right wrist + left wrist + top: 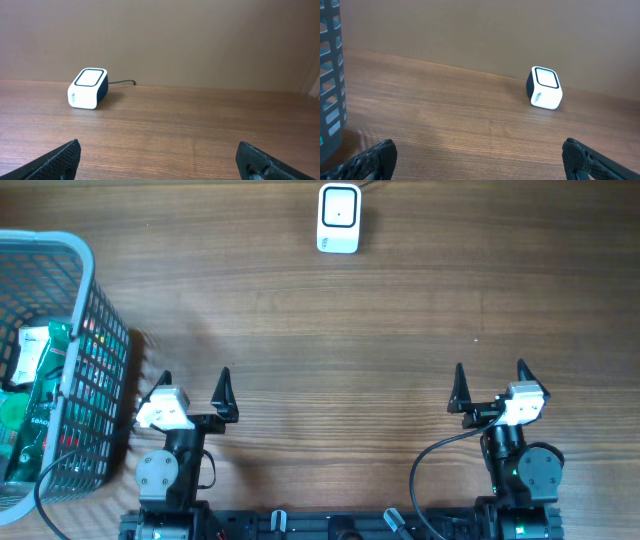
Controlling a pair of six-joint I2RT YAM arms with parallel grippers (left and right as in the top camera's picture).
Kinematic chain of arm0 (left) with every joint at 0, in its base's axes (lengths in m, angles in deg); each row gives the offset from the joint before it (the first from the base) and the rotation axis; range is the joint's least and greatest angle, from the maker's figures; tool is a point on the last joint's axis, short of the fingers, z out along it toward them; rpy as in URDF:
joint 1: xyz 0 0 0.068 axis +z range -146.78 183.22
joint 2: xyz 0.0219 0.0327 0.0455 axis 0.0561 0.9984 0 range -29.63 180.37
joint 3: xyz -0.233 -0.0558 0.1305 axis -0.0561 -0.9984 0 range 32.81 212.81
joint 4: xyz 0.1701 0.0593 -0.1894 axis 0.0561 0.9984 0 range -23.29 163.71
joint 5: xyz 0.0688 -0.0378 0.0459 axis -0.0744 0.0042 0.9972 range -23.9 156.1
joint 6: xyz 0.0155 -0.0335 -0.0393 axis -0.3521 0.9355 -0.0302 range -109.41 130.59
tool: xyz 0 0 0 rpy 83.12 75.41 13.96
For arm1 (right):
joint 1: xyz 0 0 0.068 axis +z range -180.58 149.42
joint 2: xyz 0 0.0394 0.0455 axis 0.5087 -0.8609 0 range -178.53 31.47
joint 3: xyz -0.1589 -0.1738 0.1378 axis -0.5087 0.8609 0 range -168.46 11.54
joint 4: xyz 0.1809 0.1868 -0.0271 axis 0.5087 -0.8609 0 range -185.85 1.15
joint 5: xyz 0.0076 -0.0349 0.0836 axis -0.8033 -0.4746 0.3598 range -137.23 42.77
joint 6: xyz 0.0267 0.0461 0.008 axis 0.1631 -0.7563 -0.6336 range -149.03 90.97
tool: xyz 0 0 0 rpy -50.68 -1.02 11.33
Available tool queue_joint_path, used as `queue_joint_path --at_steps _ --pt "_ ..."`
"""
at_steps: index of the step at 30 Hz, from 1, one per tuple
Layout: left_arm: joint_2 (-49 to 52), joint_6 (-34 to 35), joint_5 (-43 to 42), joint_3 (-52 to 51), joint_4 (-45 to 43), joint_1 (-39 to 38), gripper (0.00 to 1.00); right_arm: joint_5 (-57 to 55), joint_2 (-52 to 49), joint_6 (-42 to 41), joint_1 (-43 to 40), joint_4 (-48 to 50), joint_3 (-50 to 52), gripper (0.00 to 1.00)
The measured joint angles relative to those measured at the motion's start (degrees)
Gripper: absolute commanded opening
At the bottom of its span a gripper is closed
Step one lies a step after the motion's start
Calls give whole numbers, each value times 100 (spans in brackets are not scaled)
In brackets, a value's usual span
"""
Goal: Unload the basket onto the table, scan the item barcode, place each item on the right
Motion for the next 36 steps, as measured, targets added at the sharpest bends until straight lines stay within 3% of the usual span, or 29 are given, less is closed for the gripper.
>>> queue_joint_path --at_steps 36 --pt "0 157 -2 0 0 -2 100 0 0 -2 0 0 0 100"
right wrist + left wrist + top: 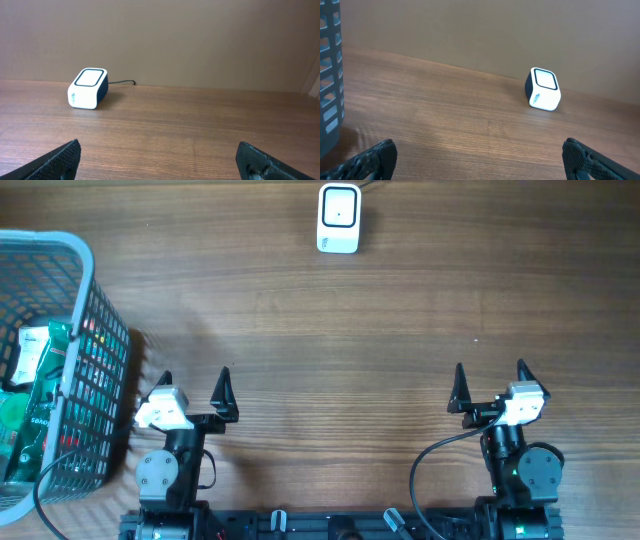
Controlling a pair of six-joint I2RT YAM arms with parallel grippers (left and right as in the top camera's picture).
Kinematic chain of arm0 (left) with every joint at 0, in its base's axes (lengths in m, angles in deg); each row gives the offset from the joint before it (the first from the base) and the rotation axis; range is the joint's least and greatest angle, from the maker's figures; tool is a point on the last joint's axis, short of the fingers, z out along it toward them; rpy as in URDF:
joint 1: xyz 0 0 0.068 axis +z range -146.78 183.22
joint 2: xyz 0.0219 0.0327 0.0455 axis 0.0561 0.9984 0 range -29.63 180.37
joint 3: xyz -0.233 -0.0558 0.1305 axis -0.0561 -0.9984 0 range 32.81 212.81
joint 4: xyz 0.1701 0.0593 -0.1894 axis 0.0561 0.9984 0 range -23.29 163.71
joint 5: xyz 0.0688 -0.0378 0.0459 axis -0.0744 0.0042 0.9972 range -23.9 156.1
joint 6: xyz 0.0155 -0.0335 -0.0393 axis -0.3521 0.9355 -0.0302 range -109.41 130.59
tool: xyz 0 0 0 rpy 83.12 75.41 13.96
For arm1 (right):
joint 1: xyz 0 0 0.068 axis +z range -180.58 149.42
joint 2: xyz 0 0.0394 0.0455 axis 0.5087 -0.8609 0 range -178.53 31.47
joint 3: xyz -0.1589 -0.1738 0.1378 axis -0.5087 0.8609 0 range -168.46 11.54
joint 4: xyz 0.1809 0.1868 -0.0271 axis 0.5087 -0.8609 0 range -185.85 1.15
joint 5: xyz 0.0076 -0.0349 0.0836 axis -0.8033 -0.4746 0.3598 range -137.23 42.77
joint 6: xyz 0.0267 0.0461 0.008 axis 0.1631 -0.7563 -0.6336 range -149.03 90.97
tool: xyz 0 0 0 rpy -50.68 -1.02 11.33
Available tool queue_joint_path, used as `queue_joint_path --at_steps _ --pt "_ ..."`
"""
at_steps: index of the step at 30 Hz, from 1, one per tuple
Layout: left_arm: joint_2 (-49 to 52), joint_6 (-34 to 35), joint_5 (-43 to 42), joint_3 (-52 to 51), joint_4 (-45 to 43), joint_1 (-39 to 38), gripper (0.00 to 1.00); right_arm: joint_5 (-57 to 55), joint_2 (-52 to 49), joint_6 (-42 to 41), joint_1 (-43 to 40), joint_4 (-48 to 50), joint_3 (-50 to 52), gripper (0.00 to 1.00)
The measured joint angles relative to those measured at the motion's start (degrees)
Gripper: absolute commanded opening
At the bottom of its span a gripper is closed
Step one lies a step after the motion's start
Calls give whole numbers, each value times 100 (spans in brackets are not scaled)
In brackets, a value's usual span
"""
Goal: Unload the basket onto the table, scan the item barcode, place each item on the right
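Note:
A white and dark barcode scanner [339, 218] stands at the table's far edge, its window facing up; it also shows in the left wrist view [543, 89] and the right wrist view [89, 88]. Green and white packets [35, 385] lie in a grey mesh basket [100, 370] at the left. My left gripper [194, 383] rests open near the front edge, just right of the basket, with nothing between its fingers [377, 159]. My right gripper [490, 375] is open and empty too, at the front right, fingers [62, 157] wide apart.
The scanner's cable [125, 82] runs off behind it toward the back wall. The basket wall [330, 75] fills the left edge of the left wrist view. Bare wooden table [340, 340] lies between the grippers and the scanner.
In the left wrist view the basket and scanner sit slightly further left than before. The overhead and right wrist views show no change; both grippers remain open.

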Motion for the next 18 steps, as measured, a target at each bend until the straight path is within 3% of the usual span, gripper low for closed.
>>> queue_joint_path --at_steps 12,18 --pt "0 203 -63 0 -105 0 100 0 0 0 0 0 0 100" --pt "0 260 -111 146 275 0 100 0 0 2 0 0 0 100"
